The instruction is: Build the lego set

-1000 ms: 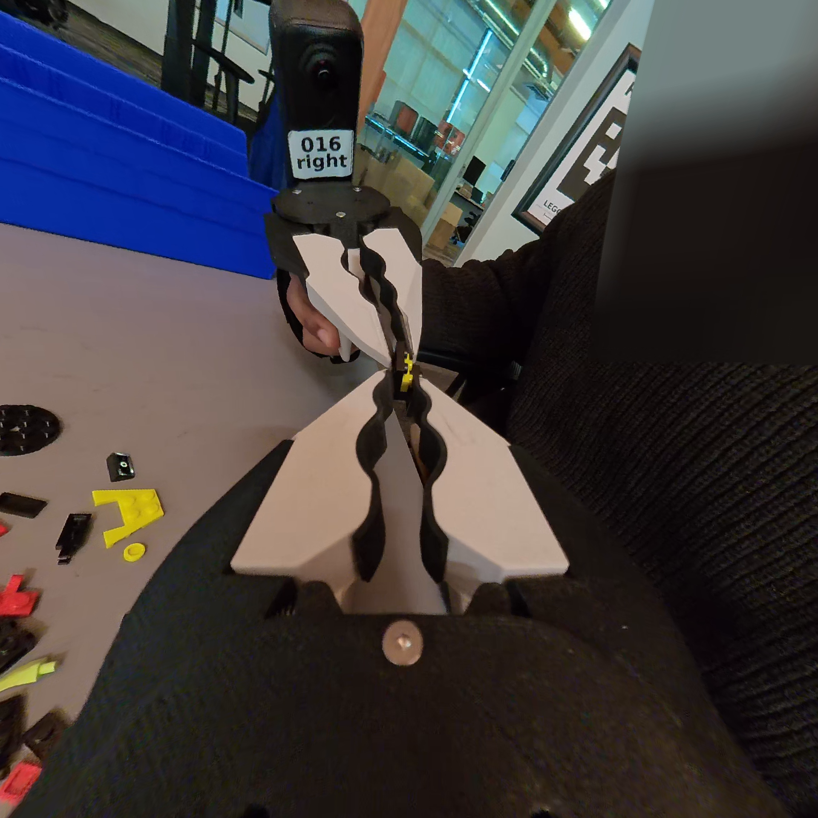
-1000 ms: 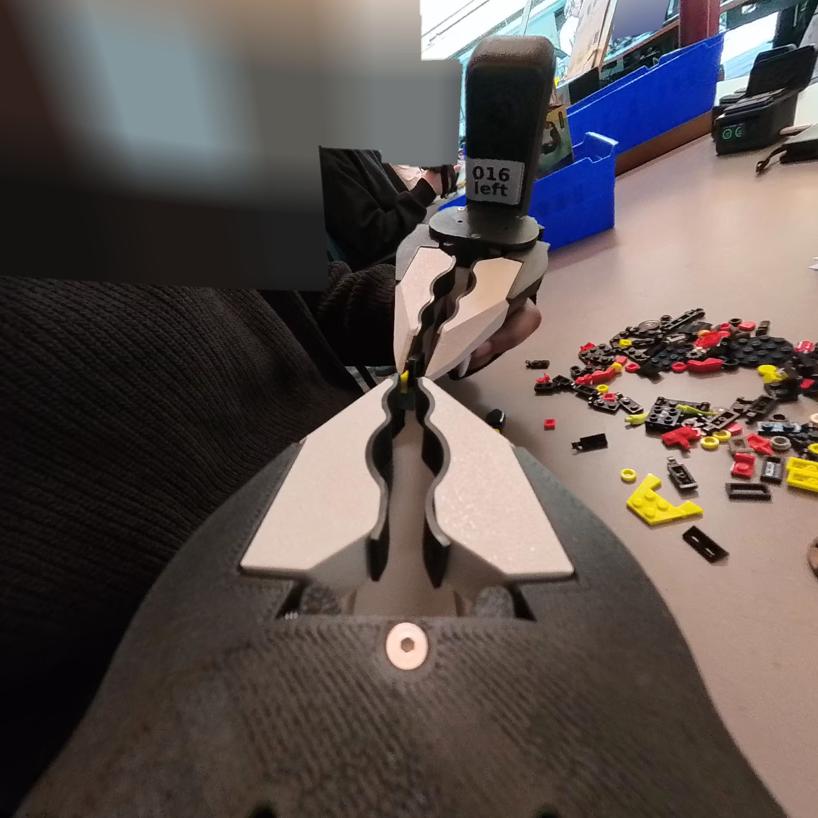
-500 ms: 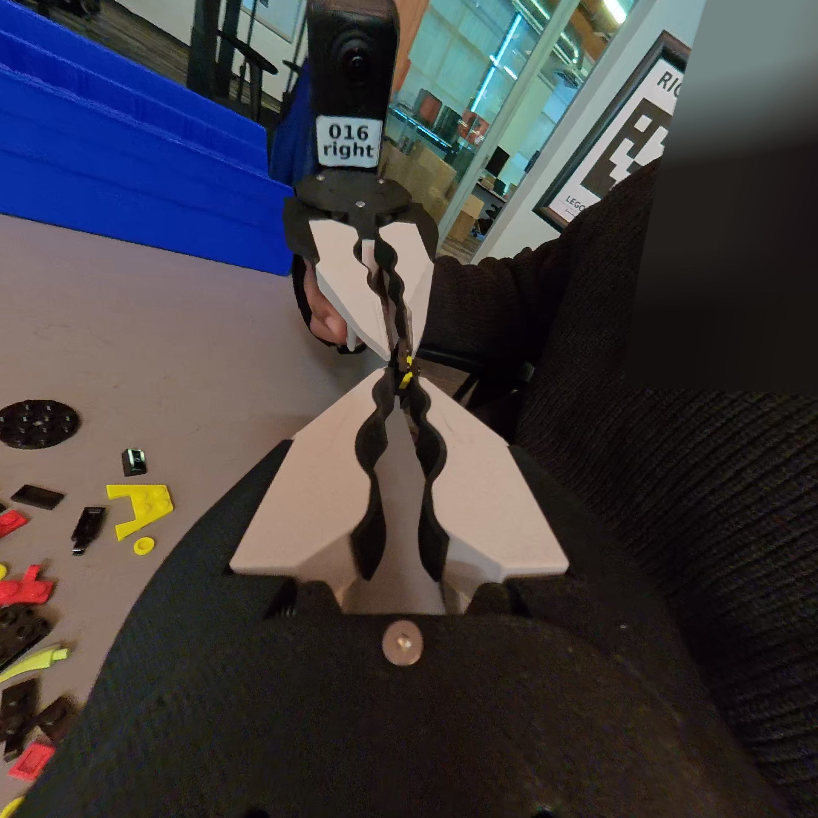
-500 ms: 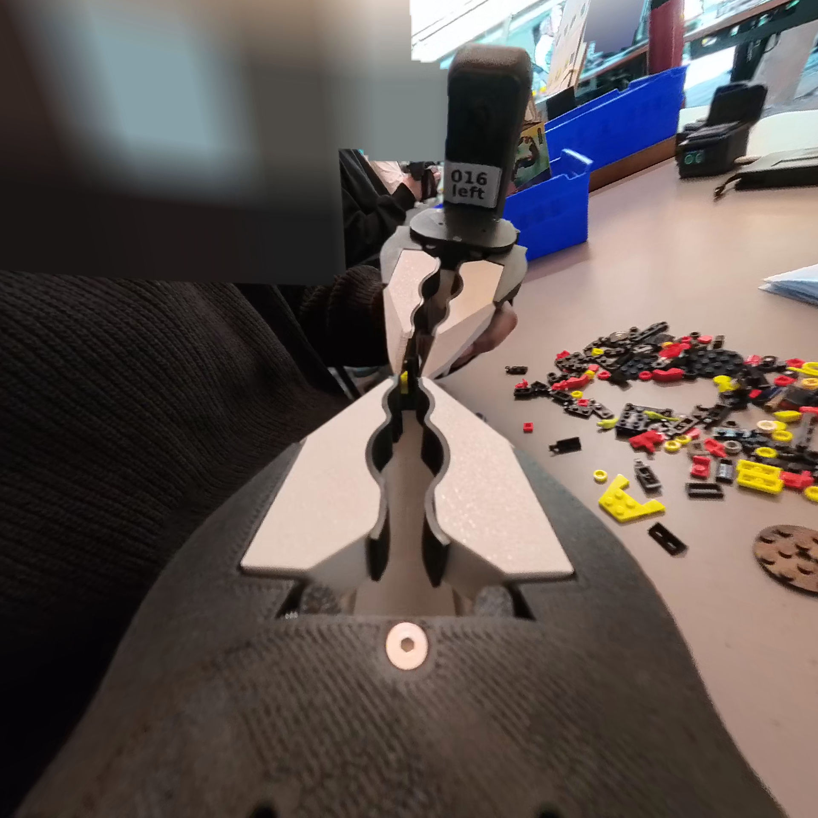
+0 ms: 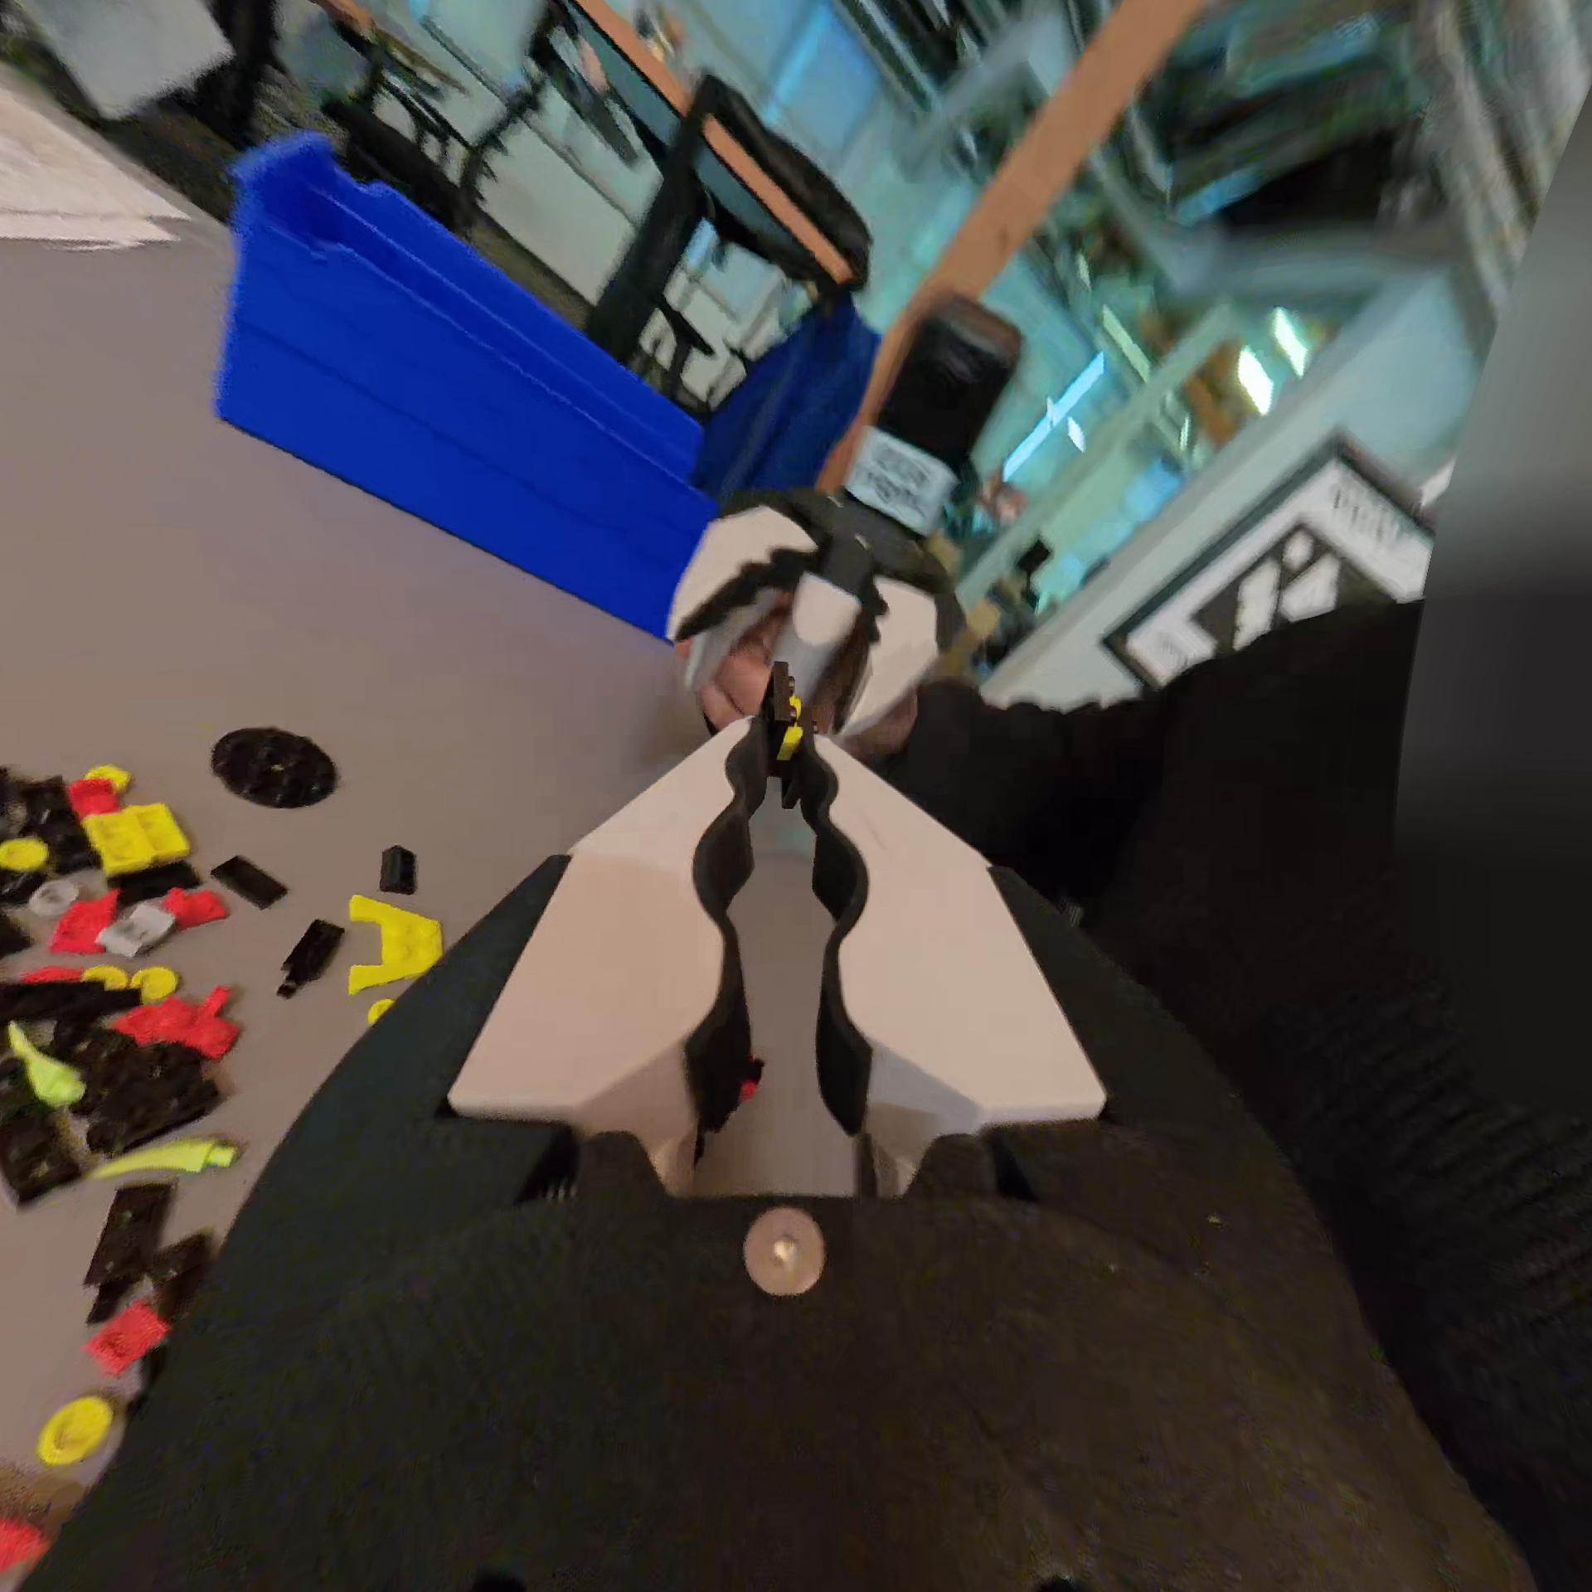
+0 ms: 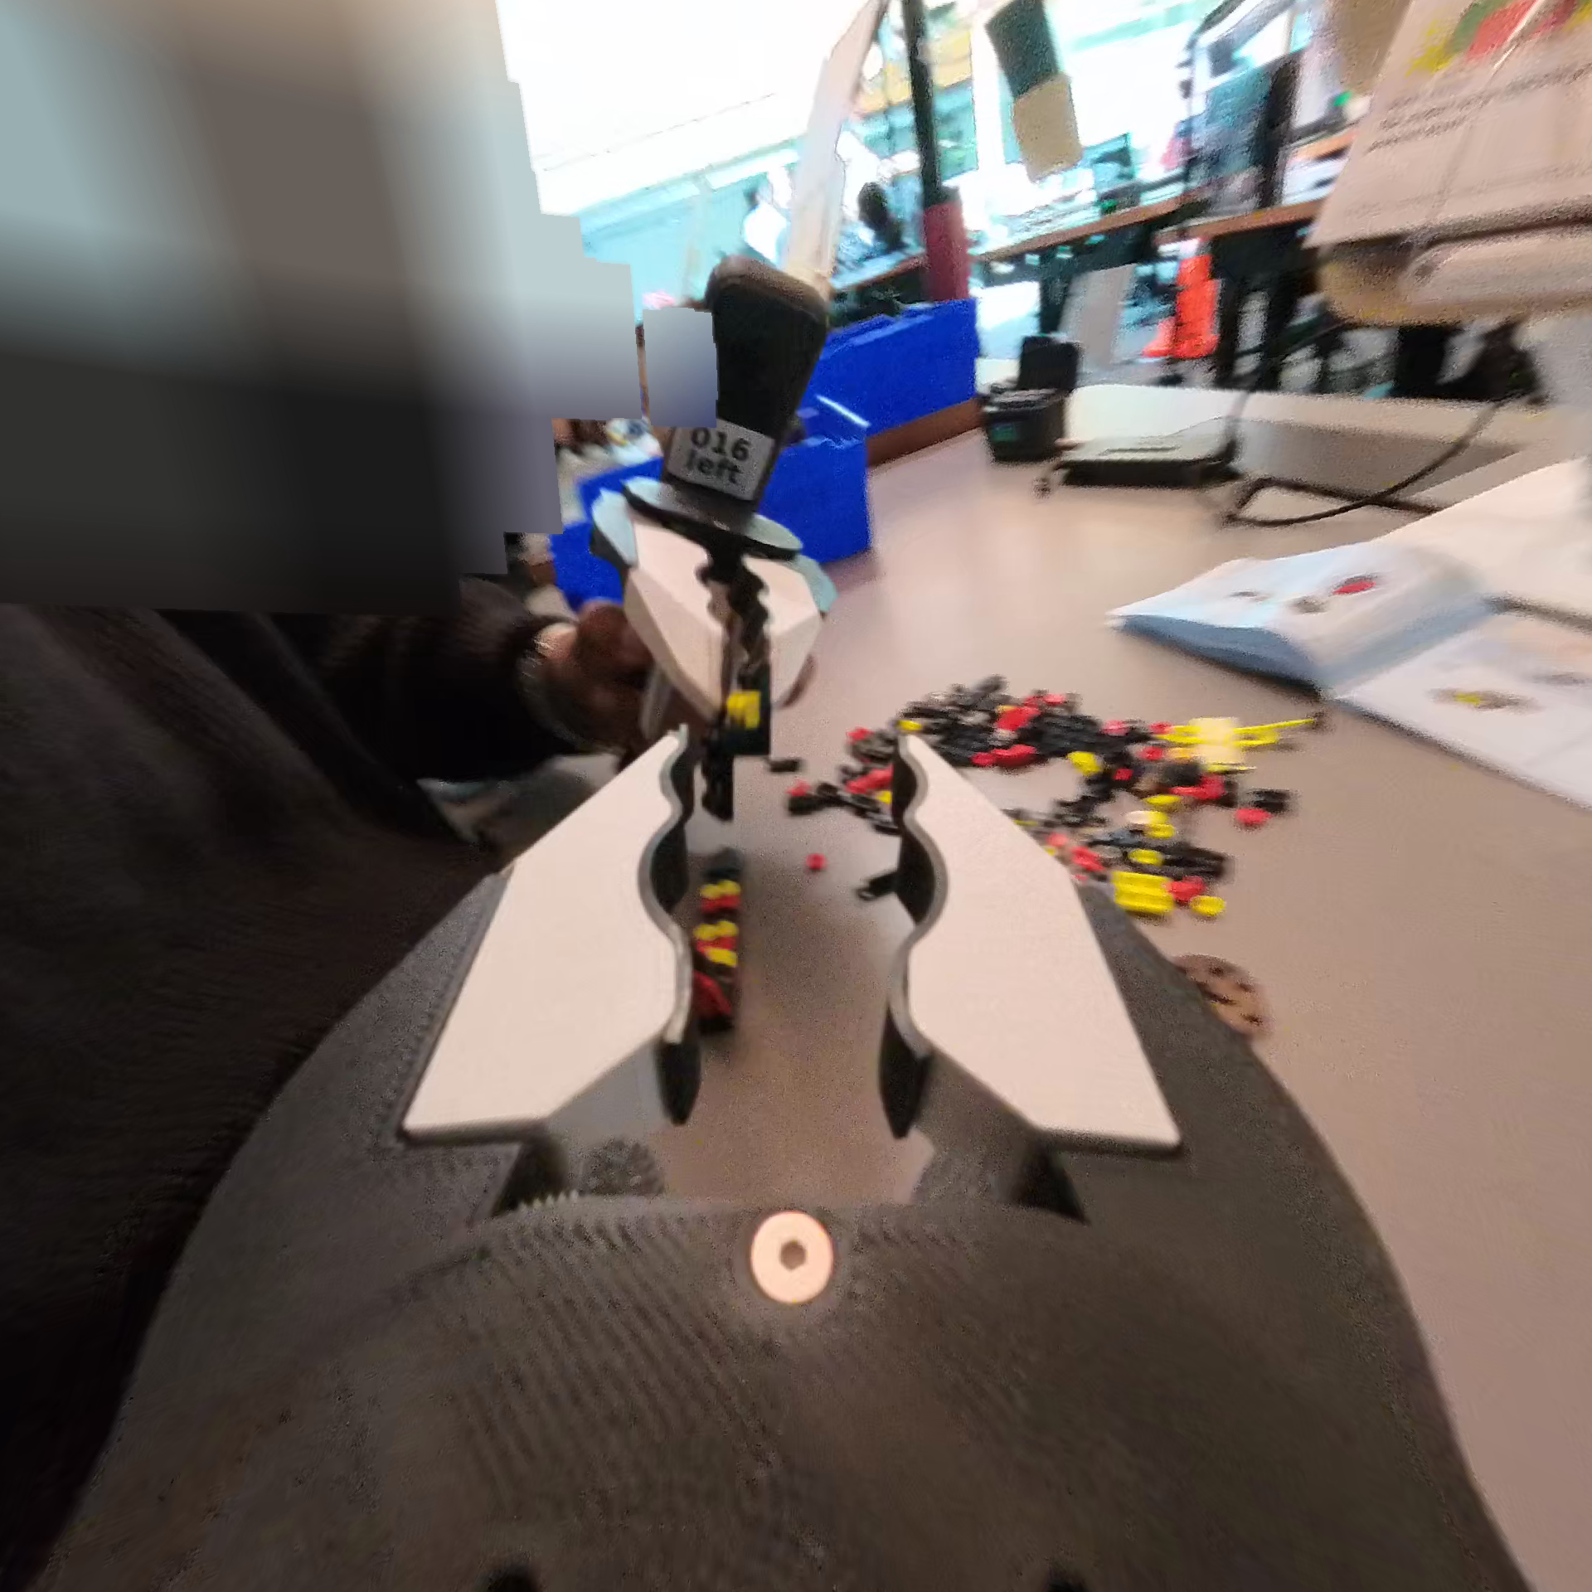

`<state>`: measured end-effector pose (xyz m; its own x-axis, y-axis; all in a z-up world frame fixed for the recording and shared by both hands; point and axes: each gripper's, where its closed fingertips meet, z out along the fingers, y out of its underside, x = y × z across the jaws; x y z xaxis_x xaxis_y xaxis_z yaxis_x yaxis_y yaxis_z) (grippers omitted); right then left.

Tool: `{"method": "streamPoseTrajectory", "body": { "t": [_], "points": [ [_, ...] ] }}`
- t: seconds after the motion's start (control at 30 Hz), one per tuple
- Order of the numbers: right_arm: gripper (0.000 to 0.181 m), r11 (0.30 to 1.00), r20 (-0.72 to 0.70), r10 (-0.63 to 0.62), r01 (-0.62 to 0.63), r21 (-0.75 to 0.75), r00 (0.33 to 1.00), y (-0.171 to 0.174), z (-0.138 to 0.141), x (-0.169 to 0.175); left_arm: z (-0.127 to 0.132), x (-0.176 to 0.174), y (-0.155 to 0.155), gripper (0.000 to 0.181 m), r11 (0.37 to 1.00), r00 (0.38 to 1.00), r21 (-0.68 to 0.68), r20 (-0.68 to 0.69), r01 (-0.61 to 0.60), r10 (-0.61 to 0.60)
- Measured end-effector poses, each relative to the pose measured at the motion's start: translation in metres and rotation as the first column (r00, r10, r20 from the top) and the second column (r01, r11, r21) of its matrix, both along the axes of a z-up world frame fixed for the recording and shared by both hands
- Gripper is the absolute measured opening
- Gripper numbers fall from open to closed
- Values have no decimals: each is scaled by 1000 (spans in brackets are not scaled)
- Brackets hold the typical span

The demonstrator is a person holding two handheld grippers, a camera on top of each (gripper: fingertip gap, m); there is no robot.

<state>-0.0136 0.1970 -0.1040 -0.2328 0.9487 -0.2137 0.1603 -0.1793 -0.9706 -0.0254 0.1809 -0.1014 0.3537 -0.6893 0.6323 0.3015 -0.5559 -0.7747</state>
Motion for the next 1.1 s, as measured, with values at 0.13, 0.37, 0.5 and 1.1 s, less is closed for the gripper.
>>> {"method": "streamPoseTrajectory", "body": {
  "t": [0.13, 0.37, 0.5, 1.1],
  "points": [
    [37, 873, 33, -203, 165, 459, 979, 10, -9, -3, -4, -16, 18, 3, 980, 971, -159, 186, -122, 151],
    [34, 775, -35, -303, 268, 572, 952, 1, -5, -20, -5, -18, 23, 3, 953, 924, -183, 255, -243, 285],
    [30, 788, -17, -331, 286, 545, 944, 6, -6, -20, -5, -3, 19, 3, 957, 921, -198, 288, -211, 263],
    [15, 970, 504, 46, -160, 184, 862, -11, -110, 9, -25, -62, 18, 28, 871, 877, -111, -23, -479, 479]
  ]
}}
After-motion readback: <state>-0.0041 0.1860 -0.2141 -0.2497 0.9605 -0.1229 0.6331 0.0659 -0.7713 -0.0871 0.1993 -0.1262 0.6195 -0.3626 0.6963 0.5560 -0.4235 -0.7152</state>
